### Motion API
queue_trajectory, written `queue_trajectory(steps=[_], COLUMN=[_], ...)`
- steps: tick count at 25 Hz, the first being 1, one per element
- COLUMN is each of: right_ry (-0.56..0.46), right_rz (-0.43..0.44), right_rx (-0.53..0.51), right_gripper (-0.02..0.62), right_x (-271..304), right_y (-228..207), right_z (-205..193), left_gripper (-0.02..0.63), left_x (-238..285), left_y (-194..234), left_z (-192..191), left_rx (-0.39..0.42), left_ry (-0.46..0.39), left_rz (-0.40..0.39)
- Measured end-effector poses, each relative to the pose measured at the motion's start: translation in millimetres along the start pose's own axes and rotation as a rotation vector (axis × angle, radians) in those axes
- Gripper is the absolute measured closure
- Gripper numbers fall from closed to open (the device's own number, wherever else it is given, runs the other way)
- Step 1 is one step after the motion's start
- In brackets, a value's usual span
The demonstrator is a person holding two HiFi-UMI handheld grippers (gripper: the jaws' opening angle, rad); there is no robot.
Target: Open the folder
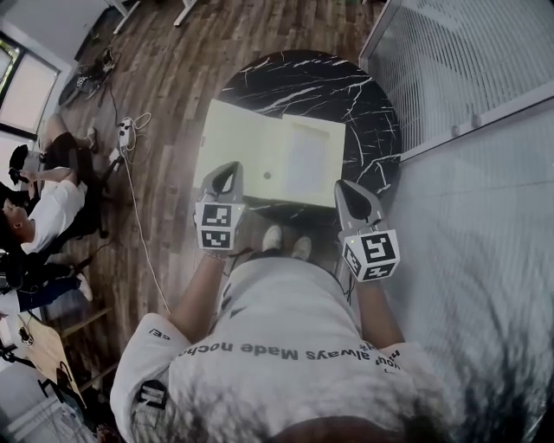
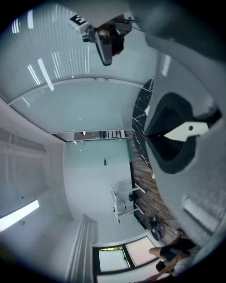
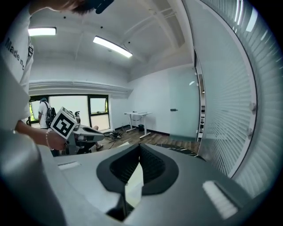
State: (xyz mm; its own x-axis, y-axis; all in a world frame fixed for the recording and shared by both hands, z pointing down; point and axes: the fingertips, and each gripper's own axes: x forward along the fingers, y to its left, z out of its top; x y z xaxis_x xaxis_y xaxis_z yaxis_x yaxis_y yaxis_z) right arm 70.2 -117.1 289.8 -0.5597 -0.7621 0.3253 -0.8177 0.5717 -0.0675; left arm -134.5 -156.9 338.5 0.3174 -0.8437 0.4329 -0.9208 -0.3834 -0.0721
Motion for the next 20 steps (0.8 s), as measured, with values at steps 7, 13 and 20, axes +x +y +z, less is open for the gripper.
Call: queue_trajectory(steps=[7,13,20], right_ry=[-0.074,-0.132,-0.140], right_rz=[-0.045,-0.065,-0.060], right_rx=[-0.055,-0.090,-0.084], right_gripper=[0.592,0.592,0.592], right_x=[-41.9,-63.1,-73.4], right_y=[5.7,11.2,19.4], right_z=[52.8,84.2,96.3], left_gripper=[0.604,0.604,0.604], left_x=[-26.1,-54.4,-68.0], left_y=[-78.4,-121.8,-148.7], left_z=[86.7,136.5,157.8], left_rx=[-0.078,-0.165,-0.127], left_ry=[-0.218,-0.344,-0.383], left_rz=[-0.211,-0.354,-0.421])
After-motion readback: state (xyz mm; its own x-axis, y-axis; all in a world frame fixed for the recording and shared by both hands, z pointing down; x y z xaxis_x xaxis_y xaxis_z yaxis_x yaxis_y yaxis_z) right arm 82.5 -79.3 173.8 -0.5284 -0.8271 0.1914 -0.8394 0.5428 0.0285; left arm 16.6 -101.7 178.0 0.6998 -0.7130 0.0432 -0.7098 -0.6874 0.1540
